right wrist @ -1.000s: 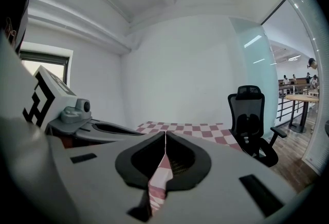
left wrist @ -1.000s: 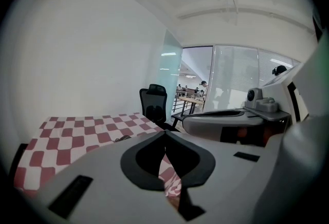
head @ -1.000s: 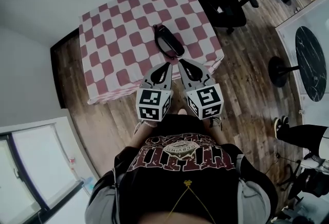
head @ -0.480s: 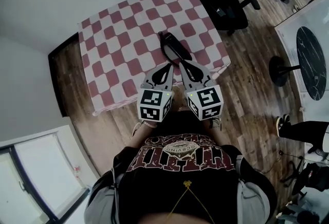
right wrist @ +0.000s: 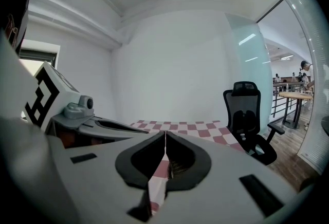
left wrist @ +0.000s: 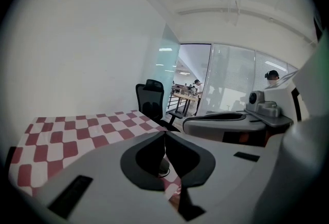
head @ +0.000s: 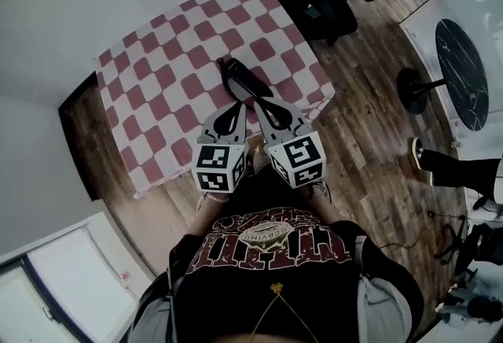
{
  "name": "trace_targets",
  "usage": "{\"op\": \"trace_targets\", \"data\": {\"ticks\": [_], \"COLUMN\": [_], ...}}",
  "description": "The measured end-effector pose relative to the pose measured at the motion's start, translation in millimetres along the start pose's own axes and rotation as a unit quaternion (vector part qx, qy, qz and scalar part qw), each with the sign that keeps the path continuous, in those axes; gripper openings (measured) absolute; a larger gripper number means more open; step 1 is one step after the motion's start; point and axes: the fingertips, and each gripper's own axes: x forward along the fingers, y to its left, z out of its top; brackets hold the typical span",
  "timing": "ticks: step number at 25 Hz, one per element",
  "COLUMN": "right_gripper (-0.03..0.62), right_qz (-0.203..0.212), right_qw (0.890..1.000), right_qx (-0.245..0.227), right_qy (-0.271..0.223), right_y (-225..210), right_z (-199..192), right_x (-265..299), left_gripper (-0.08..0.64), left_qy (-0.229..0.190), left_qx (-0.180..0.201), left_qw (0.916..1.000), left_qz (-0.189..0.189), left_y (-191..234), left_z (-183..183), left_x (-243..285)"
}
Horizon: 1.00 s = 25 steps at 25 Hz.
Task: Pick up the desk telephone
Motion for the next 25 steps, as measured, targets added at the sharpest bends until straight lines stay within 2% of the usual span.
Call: {"op": "trace_targets", "data": {"ticks": [6, 11, 15, 22, 25], "right_gripper": [0.021, 0.021, 0.021, 0.021, 0.021], "right_qz": [0.018, 0.023, 0.033, 0.090, 0.113], "right_qw": [1.000, 1.000, 0.999, 0.994, 0.991], "right_qx": [-0.007, -0.006, -0.025, -0.029, -0.035], "right_qy": [0.007, 0.011, 0.027, 0.052, 0.059], "right_y": [-21.5, -57.8, -84.3, -98.1, -95.8], "right_z": [6.7, 12.1, 11.2, 2.6, 1.2], "right_x": [19.1, 36.4, 50.3, 70.5, 80.4], "left_gripper": [0.008, 0.008, 0.008, 0.008, 0.008], "left_qy": [0.014, 0.008, 0.010, 0.022, 0.013], "left_qx": [-0.008, -0.018, -0.031, -0.034, -0.039], "left_qw": [0.9997, 0.9990, 0.9977, 0.9939, 0.9908], "left_qz": [0.017, 0.039, 0.060, 0.102, 0.129], "left_y": [3.4, 13.1, 22.4, 31.3, 40.9], "left_z": [2.0, 17.3, 26.1, 32.9, 36.7], "left_x": [24.1, 50.5, 71.8, 91.0, 88.1]}}
